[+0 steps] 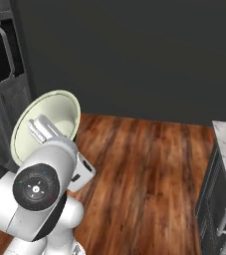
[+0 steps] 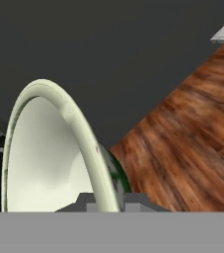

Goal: Move the bowls from the cabinet to the plates on the dining table.

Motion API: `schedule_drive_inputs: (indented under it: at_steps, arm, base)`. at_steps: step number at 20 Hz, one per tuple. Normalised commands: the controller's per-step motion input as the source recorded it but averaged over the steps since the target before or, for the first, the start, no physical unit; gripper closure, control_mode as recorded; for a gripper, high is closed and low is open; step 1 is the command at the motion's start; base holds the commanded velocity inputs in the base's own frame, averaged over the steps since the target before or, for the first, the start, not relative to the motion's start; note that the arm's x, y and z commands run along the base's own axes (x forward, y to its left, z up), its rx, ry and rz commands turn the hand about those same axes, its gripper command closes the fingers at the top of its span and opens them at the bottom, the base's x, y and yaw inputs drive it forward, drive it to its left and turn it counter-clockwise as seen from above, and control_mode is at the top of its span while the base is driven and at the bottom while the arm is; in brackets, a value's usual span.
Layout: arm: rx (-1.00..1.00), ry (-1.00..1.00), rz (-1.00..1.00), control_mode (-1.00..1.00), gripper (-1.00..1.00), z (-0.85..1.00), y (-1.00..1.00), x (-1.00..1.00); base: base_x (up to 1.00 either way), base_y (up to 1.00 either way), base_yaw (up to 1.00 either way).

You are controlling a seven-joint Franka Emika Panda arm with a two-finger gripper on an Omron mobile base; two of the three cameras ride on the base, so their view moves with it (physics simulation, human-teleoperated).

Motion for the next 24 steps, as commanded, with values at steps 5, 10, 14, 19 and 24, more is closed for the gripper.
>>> schedule_drive_inputs:
  at_steps: [5,10,14,19,24]
  arm:
    - [0.00,0.00,0.00,1.00,1.00,0.00,0.00,0.00]
    - [0.00,0.00,0.00,1.00,1.00,0.00,0.00,0.00]
    - [0.00,0.00,0.00,1.00,1.00,0.00,0.00,0.00]
    - [0.00,0.00,0.00,1.00,1.00,0.00,0.00,0.00]
    - [0.00,0.00,0.00,1.00,1.00,0.00,0.00,0.00]
  base:
    - [0.06,-0.07,-0.17]
    - [0.09,-0.20,-0.35]
    - [0.03,-0.26,-0.37]
    - [0.04,-0.26,-0.41]
    - [0.06,-0.22,-0.44]
